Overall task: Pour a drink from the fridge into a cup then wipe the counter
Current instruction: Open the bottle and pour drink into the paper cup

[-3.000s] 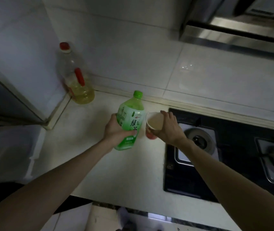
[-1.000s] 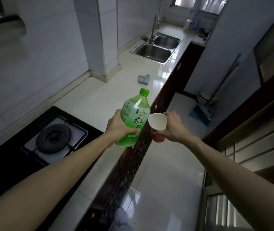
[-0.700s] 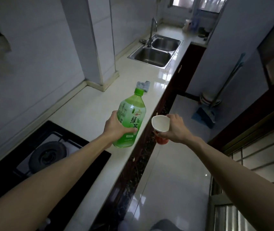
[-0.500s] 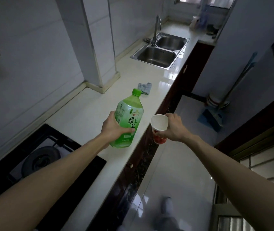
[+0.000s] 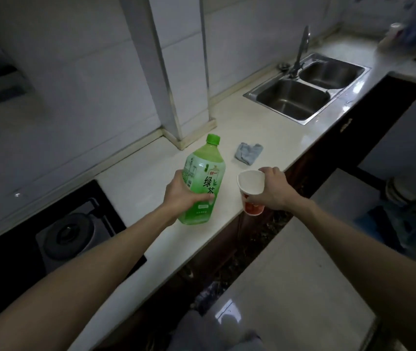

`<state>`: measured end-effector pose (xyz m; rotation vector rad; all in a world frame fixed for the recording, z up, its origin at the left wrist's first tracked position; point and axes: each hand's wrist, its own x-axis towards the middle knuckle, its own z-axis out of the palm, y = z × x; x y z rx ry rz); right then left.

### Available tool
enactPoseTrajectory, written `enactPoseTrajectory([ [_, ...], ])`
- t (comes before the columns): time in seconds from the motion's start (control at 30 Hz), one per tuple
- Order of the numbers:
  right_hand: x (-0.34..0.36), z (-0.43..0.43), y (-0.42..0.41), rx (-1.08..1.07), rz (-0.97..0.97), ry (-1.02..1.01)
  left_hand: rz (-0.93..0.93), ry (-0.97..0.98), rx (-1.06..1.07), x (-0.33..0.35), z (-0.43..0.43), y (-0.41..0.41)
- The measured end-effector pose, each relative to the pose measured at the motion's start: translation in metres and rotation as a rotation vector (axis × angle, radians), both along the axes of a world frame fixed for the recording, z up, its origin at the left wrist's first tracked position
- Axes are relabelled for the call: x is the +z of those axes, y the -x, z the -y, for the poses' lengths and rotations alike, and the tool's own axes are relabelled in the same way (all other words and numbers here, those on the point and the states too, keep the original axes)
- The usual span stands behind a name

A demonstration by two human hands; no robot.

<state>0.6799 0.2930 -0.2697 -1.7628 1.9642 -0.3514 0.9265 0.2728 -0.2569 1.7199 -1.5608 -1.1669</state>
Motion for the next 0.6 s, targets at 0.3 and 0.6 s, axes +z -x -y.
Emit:
enactPoseTrajectory([
  [0.3, -0.019, 0.085, -0.014, 0.186, 0.037, -0.028, 0.045, -0.043, 0.126, -0.01, 0.036, -0.006],
  [0.6, -0.025, 0.178, -0.048, 0.389, -0.102, -0.017, -0.02, -0.048, 0.34, -0.026, 0.117, -0.031],
])
